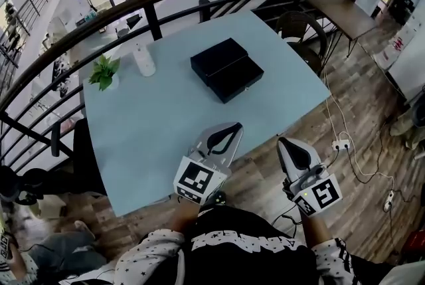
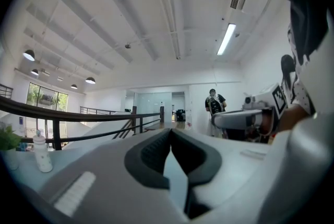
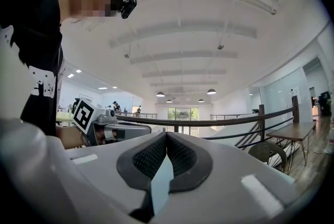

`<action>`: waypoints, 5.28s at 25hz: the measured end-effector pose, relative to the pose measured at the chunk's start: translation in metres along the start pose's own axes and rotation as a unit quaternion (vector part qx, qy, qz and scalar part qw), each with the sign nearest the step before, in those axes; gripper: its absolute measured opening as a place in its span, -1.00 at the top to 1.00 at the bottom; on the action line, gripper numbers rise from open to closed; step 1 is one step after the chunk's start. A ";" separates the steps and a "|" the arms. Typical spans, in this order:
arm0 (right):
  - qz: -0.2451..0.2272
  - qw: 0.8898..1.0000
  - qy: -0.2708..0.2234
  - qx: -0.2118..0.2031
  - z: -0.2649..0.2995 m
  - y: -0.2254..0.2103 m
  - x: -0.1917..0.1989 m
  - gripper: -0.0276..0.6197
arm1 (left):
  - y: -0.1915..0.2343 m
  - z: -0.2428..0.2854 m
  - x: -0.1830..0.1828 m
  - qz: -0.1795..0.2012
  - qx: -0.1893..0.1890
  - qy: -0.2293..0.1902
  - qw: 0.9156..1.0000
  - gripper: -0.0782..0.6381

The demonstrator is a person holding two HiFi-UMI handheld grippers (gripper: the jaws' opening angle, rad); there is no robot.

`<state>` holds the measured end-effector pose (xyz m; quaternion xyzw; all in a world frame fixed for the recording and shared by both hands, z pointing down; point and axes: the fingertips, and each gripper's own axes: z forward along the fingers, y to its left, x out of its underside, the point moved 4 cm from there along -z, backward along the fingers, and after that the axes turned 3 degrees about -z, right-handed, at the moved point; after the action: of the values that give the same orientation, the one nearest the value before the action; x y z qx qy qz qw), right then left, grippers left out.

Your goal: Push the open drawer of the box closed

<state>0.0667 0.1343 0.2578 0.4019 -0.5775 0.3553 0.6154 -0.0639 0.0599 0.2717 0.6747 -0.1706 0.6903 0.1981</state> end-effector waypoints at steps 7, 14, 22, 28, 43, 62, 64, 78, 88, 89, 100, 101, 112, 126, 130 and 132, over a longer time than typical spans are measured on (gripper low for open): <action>-0.005 1.000 -0.001 0.001 0.042 -0.007 0.010 0.91 | 0.044 0.011 0.002 0.006 0.000 -0.010 1.000 0.78; -0.003 1.000 0.014 0.011 0.055 -0.014 0.023 0.91 | 0.061 0.023 0.015 -0.003 0.002 -0.002 1.000 0.78; 0.011 0.999 0.029 0.013 0.065 -0.039 0.045 0.91 | 0.075 0.049 0.035 -0.014 -0.005 0.020 1.000 0.78; 0.023 0.999 0.032 0.001 0.086 -0.068 0.057 0.91 | 0.093 0.076 0.042 -0.003 -0.028 0.034 0.999 0.78; 0.024 0.997 0.056 -0.048 0.149 -0.147 0.097 0.91 | 0.161 0.137 0.067 0.008 -0.123 0.075 0.990 0.78; 0.060 0.986 0.106 -0.114 0.192 -0.221 0.169 0.87 | 0.195 0.189 0.103 -0.006 -0.214 0.133 0.968 0.78; 0.061 0.985 0.113 -0.118 0.197 -0.223 0.176 0.86 | 0.199 0.189 0.108 -0.007 -0.223 0.140 0.965 0.78; 0.064 0.974 0.146 -0.162 0.220 -0.242 0.218 0.80 | 0.222 0.195 0.126 -0.028 -0.286 0.169 0.943 0.78; 0.070 0.964 0.181 -0.183 0.235 -0.241 0.256 0.78 | 0.247 0.200 0.151 -0.032 -0.301 0.199 0.932 0.78; 0.070 0.964 0.183 -0.181 0.238 -0.241 0.259 0.78 | 0.252 0.201 0.153 -0.039 -0.299 0.199 0.932 0.78; 0.048 0.960 0.219 -0.166 0.271 -0.227 0.282 0.71 | 0.306 0.212 0.201 -0.114 -0.296 0.239 0.918 0.78; 0.045 0.960 0.222 -0.166 0.274 -0.227 0.284 0.71 | 0.311 0.212 0.204 -0.120 -0.299 0.240 0.916 0.78; 0.053 0.952 0.257 -0.158 0.289 -0.223 0.309 0.60 | 0.339 0.215 0.215 -0.177 -0.299 0.209 0.914 0.78; 0.063 0.946 0.279 -0.154 0.305 -0.218 0.328 0.57 | 0.347 0.225 0.226 -0.207 -0.309 0.204 0.906 0.78; 0.061 0.946 0.284 -0.148 0.307 -0.217 0.331 0.60 | 0.346 0.223 0.229 -0.216 -0.318 0.193 0.903 0.78; 0.061 0.946 0.284 -0.143 0.308 -0.218 0.332 0.62 | 0.347 0.223 0.230 -0.218 -0.321 0.189 0.902 0.78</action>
<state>0.1591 -0.2456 0.5736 0.1560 -0.4470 0.4055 0.7819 -0.0482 -0.3416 0.5194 0.4518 -0.1907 0.6525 0.5777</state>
